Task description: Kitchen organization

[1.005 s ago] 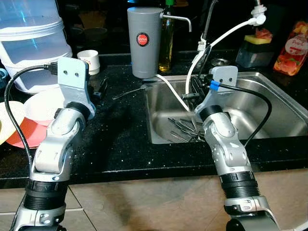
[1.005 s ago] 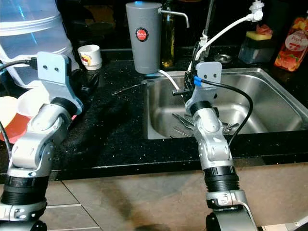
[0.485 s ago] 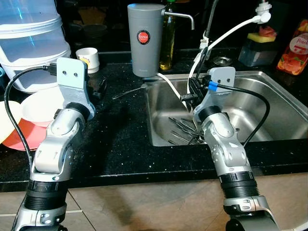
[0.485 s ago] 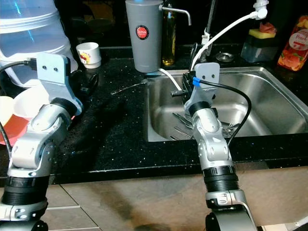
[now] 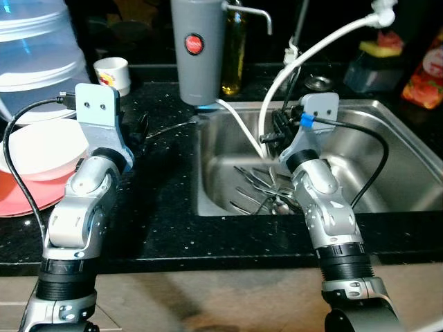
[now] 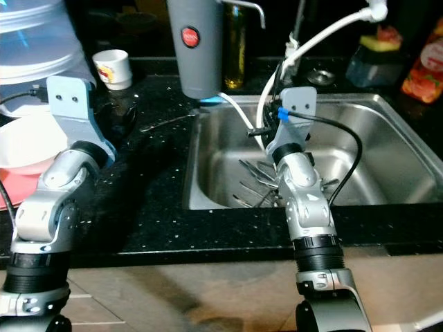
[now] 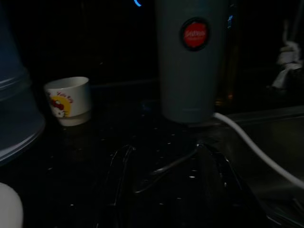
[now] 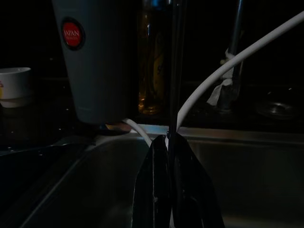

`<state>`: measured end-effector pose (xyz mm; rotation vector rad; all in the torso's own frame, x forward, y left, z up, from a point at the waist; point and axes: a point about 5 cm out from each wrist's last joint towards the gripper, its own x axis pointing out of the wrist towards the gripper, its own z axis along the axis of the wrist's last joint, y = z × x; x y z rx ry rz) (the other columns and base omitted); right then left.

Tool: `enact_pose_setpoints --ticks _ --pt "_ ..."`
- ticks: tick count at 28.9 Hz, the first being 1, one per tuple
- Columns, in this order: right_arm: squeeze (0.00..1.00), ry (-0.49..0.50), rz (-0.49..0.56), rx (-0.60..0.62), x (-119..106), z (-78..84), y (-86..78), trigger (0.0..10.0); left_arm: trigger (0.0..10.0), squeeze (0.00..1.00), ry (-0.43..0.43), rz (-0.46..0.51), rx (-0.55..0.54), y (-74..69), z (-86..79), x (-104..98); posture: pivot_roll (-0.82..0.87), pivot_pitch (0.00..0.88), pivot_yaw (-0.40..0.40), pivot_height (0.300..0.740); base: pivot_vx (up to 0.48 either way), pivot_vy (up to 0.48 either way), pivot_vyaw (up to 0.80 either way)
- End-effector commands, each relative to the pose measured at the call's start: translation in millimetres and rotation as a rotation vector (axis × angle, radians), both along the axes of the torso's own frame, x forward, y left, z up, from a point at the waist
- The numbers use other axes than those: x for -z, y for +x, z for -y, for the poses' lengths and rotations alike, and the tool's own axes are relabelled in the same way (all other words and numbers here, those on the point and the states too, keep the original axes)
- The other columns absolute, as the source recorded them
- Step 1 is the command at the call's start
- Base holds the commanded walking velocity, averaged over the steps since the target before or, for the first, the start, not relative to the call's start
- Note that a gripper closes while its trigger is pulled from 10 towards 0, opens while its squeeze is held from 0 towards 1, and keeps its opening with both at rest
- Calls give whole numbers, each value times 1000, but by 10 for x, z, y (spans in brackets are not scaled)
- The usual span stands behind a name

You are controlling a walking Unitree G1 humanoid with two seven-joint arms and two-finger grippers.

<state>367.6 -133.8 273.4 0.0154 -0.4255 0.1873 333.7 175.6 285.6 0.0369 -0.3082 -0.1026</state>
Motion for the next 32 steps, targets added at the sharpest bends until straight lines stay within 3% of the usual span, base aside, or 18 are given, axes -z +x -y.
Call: enact_pose_setpoints --ticks 1,7,11,13,18,24,25,27,32 --pt "0 -7 0 -23 -14 -60 -3 10000 10000 0 -11 -17 -10 -11 -37 44 9 158 -1 740 0 0 0" --pt "0 -19 -10 -31 -18 -83 21 10000 10000 0 14 -29 -4 -6 -70 65 9 158 -2 740 0 0 0" --pt "0 -81 -51 -58 -2 -139 114 10000 10000 0 49 -56 54 0 -50 79 3 151 -1 740 0 0 0" --pt "0 -149 -99 -91 27 -195 233 10000 10000 0 94 -83 193 -22 27 92 3 149 -4 740 0 0 0" --pt "0 -254 -131 -146 51 -258 349 10000 10000 0 193 -116 339 -71 93 96 15 151 -11 740 0 0 0" --pt "0 -513 -210 -158 164 -274 457 10000 10000 0 398 -205 501 -152 66 197 22 157 -22 740 0 0 0" --pt "0 -513 -210 -158 164 -274 457 10000 10000 0 398 -205 501 -152 66 197 22 157 -22 740 0 0 0" --pt "0 -652 -241 -132 247 -256 482 10000 10000 0 446 -257 579 -216 66 230 31 165 -29 740 0 0 0" --pt "0 -743 -261 -103 291 -208 508 10000 10000 0 443 -286 657 -284 73 233 31 165 -29 740 0 0 0"
